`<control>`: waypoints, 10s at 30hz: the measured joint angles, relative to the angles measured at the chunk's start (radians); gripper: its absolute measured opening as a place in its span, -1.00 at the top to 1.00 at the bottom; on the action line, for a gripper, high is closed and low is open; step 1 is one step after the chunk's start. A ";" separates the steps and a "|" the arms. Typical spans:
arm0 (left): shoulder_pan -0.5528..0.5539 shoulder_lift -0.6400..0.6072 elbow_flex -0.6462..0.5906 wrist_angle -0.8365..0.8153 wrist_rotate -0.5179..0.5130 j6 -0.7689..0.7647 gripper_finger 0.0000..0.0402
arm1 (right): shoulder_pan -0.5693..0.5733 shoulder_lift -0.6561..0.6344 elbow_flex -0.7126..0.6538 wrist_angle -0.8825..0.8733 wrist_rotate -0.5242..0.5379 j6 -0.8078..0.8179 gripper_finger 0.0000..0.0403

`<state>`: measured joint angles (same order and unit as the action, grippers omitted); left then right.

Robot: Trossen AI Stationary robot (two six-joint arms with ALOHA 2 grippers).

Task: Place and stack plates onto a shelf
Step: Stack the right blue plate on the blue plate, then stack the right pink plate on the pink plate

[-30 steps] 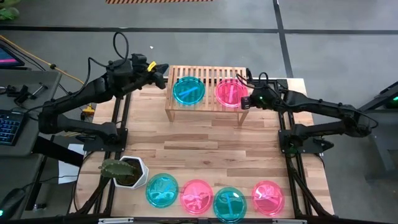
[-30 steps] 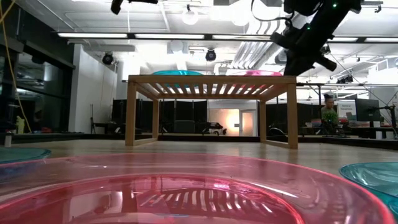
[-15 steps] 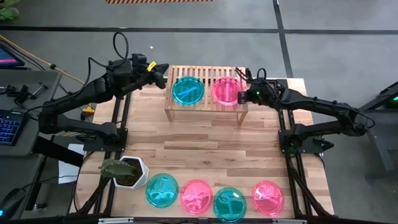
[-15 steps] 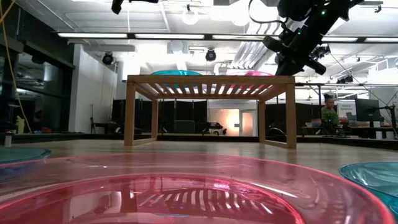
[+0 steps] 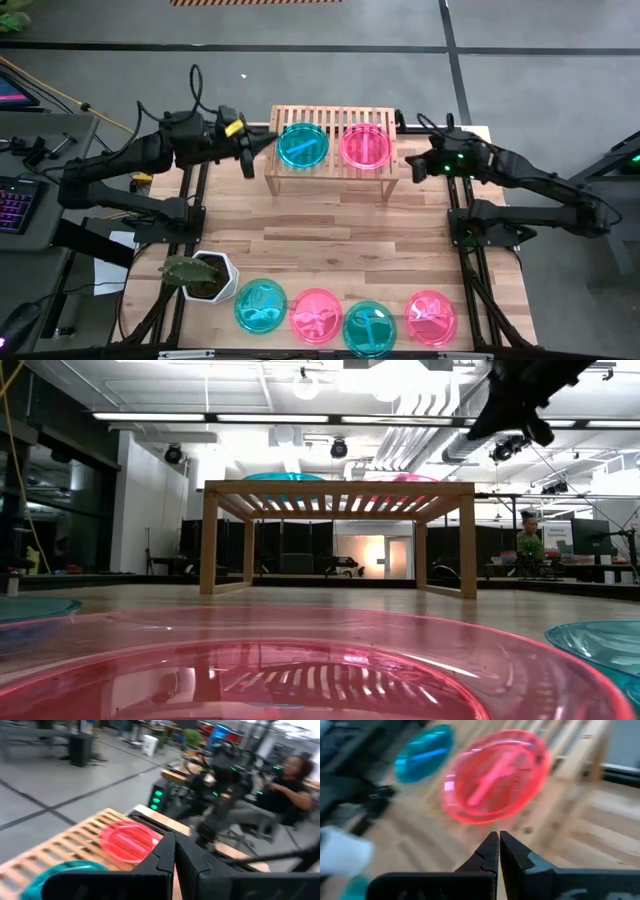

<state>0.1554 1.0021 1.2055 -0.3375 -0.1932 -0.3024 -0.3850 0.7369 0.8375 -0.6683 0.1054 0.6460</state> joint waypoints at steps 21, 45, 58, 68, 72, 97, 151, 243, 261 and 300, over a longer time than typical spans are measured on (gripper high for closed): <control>-0.132 0.097 0.001 0.120 -0.026 0.027 1.00 | 0.256 0.086 0.000 0.410 -0.393 0.165 0.93; -0.132 0.097 0.001 0.118 -0.026 -0.015 1.00 | 0.912 0.741 -0.001 0.383 -0.453 0.397 0.00; -0.132 0.097 0.001 0.117 -0.026 -0.037 1.00 | 0.941 0.977 -0.001 0.562 -0.447 0.490 0.00; -0.132 0.097 0.001 0.114 0.017 -0.038 1.00 | 0.976 1.033 0.002 0.596 -0.411 0.569 0.05; -0.132 0.097 0.001 0.113 0.017 -0.038 1.00 | 0.982 1.045 0.003 0.596 -0.400 0.570 0.19; -0.095 0.059 0.001 0.119 -0.007 -0.020 1.00 | 0.818 0.686 -0.005 0.081 -0.403 0.138 1.00; -0.098 0.052 0.001 0.448 -0.018 0.094 1.00 | -0.067 1.007 0.737 0.245 -0.126 0.000 1.00; -0.098 0.110 0.000 0.290 -0.018 0.078 1.00 | 1.207 0.404 -0.268 0.114 -0.393 0.954 -0.17; -0.098 0.110 0.000 0.289 -0.019 0.068 1.00 | 1.258 0.520 -0.331 0.237 -0.370 1.064 -0.17; -0.064 0.092 0.001 0.264 -0.030 0.089 1.00 | 1.232 0.376 -0.331 0.204 -0.080 1.231 1.00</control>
<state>0.0917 1.0941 1.2068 -0.0732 -0.2234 -0.2134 0.8474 1.1131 0.5064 -0.4646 0.0256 1.8772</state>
